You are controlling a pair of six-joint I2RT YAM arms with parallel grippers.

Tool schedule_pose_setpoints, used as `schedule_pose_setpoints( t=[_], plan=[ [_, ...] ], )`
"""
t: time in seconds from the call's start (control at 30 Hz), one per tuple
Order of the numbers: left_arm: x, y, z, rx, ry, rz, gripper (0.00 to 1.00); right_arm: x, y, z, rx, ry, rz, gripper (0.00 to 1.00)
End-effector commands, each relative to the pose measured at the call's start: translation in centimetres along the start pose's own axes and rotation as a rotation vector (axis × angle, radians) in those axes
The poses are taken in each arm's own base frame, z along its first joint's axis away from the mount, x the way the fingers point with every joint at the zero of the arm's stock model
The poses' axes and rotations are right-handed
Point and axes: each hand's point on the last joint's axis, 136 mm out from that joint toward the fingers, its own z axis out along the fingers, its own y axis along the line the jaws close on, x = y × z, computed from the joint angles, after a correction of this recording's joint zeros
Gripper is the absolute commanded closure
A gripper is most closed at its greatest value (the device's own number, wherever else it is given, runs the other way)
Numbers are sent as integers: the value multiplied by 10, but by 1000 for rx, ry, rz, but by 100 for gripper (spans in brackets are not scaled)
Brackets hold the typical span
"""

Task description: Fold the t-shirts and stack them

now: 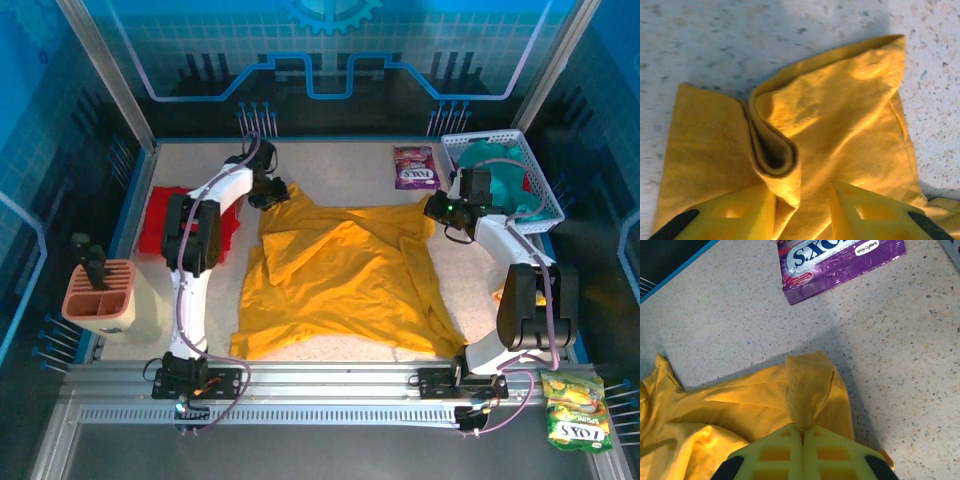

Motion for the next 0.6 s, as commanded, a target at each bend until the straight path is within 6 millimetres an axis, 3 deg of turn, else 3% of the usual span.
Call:
schedule_pose_setpoints(
  t=[0.0, 0.17, 0.33, 0.43, 0.57],
  plan=[
    [2, -6, 1, -78, 7, 70, 63, -4, 8, 1, -26, 7, -9, 100],
    [-1, 10, -3, -188, 11, 107, 57, -3, 10, -1, -29, 12, -19, 100],
    [-9, 18, -41, -147, -41, 130, 47, -3, 9, -1, -22, 14, -23, 100],
    [-18, 34, -57, -149, -67, 124, 43, -1, 9, 3, -30, 23, -14, 100],
    [-26, 59, -55, -156, -27, 69, 48, -1, 9, 7, -36, 29, -5, 100]
  ],
)
